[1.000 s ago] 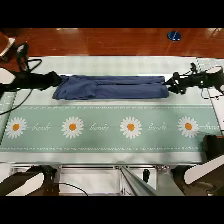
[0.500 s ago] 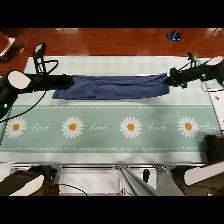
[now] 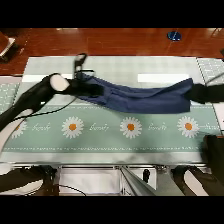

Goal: Fold the shirts.

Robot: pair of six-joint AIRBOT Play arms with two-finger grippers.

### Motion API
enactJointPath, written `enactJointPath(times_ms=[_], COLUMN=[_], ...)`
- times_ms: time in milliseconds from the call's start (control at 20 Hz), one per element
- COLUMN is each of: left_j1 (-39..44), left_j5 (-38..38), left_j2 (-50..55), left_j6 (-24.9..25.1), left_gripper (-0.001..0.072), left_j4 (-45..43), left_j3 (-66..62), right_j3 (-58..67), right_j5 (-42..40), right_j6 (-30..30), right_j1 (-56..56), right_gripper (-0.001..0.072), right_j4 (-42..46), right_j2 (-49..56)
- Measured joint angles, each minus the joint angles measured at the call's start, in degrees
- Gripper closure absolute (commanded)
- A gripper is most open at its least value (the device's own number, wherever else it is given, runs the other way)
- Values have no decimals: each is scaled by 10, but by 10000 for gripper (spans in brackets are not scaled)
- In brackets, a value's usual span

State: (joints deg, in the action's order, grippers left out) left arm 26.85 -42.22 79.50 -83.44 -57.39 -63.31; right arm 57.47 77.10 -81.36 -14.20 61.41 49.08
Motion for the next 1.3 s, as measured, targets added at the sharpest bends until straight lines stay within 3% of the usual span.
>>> enactJointPath(times_ms=[300,750,1000,1300], left_j1=[118,271,200,0], left_j5=[-46,-69,-77,-77], left_j2=[150,275,233,26], left_j6=[-26,-22,-30,-59], left_gripper=[690,690,689,689], left_j4=[19,130,103,5], left_j3=[-149,-227,-238,-161], right_j3=[-37,-43,-43,-42], right_j5=[57,57,54,-8], right_j6=[-53,-66,-63,-56], right_j1=[0,0,0,106], right_gripper=[682,682,682,682], right_j4=[3,-39,-57,-116], right_j2=[-175,-222,-216,-130])
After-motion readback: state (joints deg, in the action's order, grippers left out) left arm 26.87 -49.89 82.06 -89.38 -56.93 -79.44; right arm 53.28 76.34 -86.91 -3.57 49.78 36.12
